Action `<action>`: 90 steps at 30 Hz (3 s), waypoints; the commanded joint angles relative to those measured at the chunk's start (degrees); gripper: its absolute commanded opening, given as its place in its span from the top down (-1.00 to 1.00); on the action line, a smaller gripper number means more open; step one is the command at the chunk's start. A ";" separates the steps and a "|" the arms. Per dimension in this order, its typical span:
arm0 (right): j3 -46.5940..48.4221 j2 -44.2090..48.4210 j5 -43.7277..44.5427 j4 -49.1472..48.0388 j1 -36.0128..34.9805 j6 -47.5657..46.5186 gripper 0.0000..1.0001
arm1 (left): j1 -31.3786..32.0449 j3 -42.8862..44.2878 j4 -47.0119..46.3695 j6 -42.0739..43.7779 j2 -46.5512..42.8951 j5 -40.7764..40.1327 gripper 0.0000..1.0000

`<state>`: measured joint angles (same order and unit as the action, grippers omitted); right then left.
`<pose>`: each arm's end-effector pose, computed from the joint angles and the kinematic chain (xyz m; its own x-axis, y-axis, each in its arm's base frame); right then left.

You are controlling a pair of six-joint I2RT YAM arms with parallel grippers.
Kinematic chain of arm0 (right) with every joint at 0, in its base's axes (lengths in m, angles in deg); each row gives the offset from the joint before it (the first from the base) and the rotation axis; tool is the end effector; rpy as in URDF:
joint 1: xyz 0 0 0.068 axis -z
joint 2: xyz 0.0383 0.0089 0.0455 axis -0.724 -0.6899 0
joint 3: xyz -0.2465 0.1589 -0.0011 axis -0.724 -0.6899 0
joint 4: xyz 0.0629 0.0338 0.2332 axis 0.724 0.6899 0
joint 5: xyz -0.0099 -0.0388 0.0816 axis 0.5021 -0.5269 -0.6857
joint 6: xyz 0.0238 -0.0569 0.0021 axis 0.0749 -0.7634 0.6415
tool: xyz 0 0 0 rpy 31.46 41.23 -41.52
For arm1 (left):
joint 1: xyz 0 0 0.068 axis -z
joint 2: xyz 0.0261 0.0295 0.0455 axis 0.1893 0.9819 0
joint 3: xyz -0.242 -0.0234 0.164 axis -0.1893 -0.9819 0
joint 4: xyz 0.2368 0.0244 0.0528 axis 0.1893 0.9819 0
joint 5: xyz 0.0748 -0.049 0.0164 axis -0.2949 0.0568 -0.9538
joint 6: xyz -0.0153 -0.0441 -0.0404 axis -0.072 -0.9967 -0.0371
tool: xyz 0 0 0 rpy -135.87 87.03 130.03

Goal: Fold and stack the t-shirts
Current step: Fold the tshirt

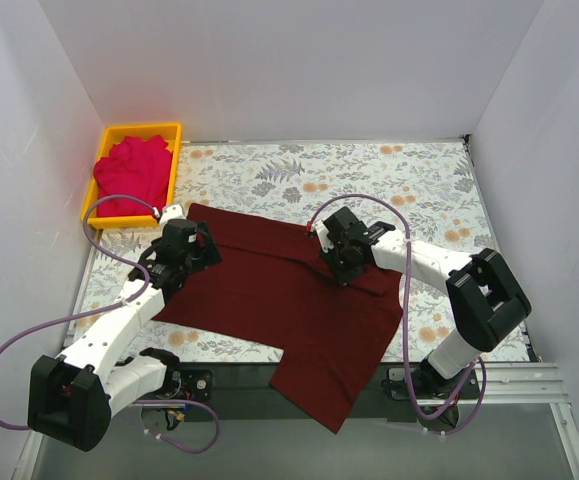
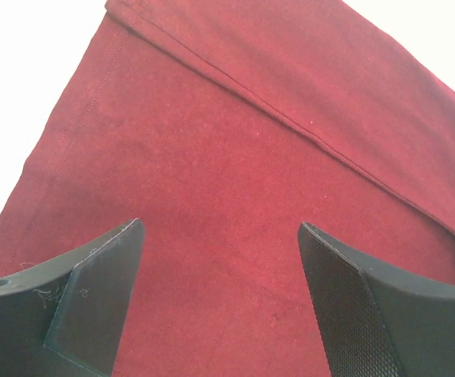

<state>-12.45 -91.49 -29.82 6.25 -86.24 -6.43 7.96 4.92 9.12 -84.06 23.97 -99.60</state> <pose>0.2309 0.1944 0.2161 -0.6604 -0.6033 -0.4471 -0.6772 0.7357 0.0077 0.1832 -0.0485 0.2488 -0.3565 -0.8217 -0.4446 -0.5874 0.5672 -0.5773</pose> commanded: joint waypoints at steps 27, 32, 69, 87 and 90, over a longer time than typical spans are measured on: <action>5.90 -2.87 -6.98 5.29 -3.30 15.36 0.97 | -0.06 -0.16 -1.22 0.83 0.06 0.98 -0.57; 6.95 -4.45 -10.76 4.94 -4.00 20.12 0.96 | 0.02 -0.16 -1.22 0.92 0.06 1.33 -0.57; -32.50 44.14 -11.90 -10.27 27.72 35.24 0.03 | 16.08 4.84 -6.84 -17.79 12.43 25.94 -0.26; -40.16 49.87 -17.88 -9.56 31.42 36.03 0.11 | 32.10 21.37 -6.32 -19.65 39.34 19.26 0.25; -40.60 49.78 -18.15 -9.56 31.51 35.86 0.12 | 33.24 24.00 -4.04 -19.21 41.97 17.42 0.25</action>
<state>-52.51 -42.14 -46.54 -2.21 -55.03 29.33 40.09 25.42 2.98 -103.60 65.30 -78.88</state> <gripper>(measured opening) 0.446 0.377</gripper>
